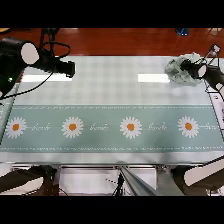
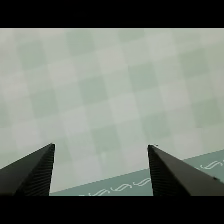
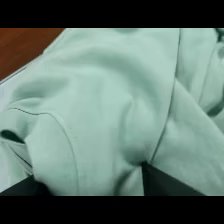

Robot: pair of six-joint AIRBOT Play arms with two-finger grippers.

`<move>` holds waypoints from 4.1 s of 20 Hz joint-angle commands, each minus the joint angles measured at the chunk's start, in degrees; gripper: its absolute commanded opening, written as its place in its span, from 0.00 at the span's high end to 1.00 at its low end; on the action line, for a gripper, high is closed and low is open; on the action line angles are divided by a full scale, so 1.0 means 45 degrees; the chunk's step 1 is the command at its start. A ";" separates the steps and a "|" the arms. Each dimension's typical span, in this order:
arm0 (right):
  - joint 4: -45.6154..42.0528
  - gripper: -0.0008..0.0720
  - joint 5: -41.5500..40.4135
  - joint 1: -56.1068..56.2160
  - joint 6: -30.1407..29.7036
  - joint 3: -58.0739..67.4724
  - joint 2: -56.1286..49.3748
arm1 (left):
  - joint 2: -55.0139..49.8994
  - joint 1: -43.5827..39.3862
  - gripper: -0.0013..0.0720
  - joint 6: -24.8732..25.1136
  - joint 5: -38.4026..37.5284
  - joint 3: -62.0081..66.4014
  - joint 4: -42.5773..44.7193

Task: Fold the shirts.

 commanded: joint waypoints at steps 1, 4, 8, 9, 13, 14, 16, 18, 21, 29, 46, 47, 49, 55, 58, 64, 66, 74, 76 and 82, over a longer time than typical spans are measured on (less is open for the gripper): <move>0.0141 0.26 -0.0413 0.0170 0.0034 -0.0010 -0.0850 | -0.0005 -0.0005 0.01 -0.0039 0.0000 0.0000 -0.0248; 0.0631 0.93 -0.0631 0.0165 0.0078 0.0029 -0.0855 | -0.0010 -0.0005 0.01 -0.0034 0.0000 0.0000 -0.0466; 0.1715 0.95 -0.0437 0.0228 0.0073 0.0029 0.0636 | 0.0005 -0.0005 0.01 -0.0029 -0.0010 0.0005 -0.0466; 0.1695 0.95 -0.0170 0.0277 -0.0189 0.0029 0.1321 | 0.0058 -0.0005 0.01 -0.0034 -0.0058 0.0005 -0.0471; 0.1719 0.95 0.1554 0.0971 -0.2715 0.0029 0.5022 | 0.0597 -0.0034 0.01 -0.0019 -0.1253 0.0505 -0.0471; 0.1719 0.95 0.2103 0.1273 -0.3206 0.0029 0.5999 | 0.0797 -0.0053 0.01 -0.0015 -0.1753 0.0879 -0.0471; 0.1724 0.95 0.3240 0.2084 -0.3837 0.0029 0.8000 | 0.1350 -0.0058 0.01 0.0010 -0.2531 0.1773 -0.0481; 0.1807 0.95 0.4099 0.3099 -0.4017 0.0029 0.9899 | 0.2113 -0.0058 0.01 0.0010 -0.2841 0.2506 -0.0733; 0.2487 0.95 0.4750 0.4843 -0.4041 0.0029 1.2342 | 0.3575 -0.0053 0.01 0.0010 -0.2880 0.3002 -0.1681; 0.3381 0.95 0.9160 0.8626 -0.3789 0.0024 1.3211 | 0.6125 -0.0053 0.01 0.0000 -0.5212 0.2992 -0.2477; 0.3750 0.23 1.1356 1.1647 -0.6135 0.0029 0.6110 | 0.6149 -0.0053 0.01 -0.0029 -0.5940 -0.2409 -0.2472; 0.2735 0.23 1.1910 1.1166 -0.6169 0.0029 0.6436 | 0.6144 -0.0053 0.01 -0.0029 -0.5833 -0.3128 -0.2477; 0.1025 0.23 1.2444 0.9918 -0.6222 0.0029 0.7033 | 0.6135 -0.0053 0.01 -0.0029 -0.5309 -0.4789 -0.2492; 0.2531 0.23 1.2332 0.5037 -0.6994 0.0024 0.7533 | 0.5833 -0.0058 0.01 0.0471 -0.2327 -0.8646 -0.5950; 0.3405 0.23 1.2342 0.3298 -0.7441 0.0024 0.7538 | 0.4964 -0.0058 0.01 0.1001 -0.1851 -0.9199 -0.7373; 0.3463 0.23 1.2658 0.2050 -0.7907 0.0024 0.7533 | 0.3381 -0.0053 0.01 0.1200 -0.1841 -0.9199 -0.7388; 0.3541 0.26 1.2682 0.2059 -0.8082 0.0024 0.7533 | 0.3011 -0.0053 0.01 0.1219 -0.1331 -0.9199 -0.7475; 0.4095 0.26 1.2808 0.2074 -0.8136 0.0024 0.7533 | 0.2103 -0.0058 0.51 0.1122 0.1379 -0.9190 -0.8592; 0.4099 0.26 1.2803 0.2074 -0.8131 0.0024 0.7533 | 0.2098 -0.0053 0.60 0.1127 0.1389 -0.9190 -0.8573; 0.3385 0.26 1.2934 0.2030 -0.8228 -0.0044 0.7344 | 0.2390 -0.0053 0.94 0.2040 -0.0180 -0.8942 -0.8578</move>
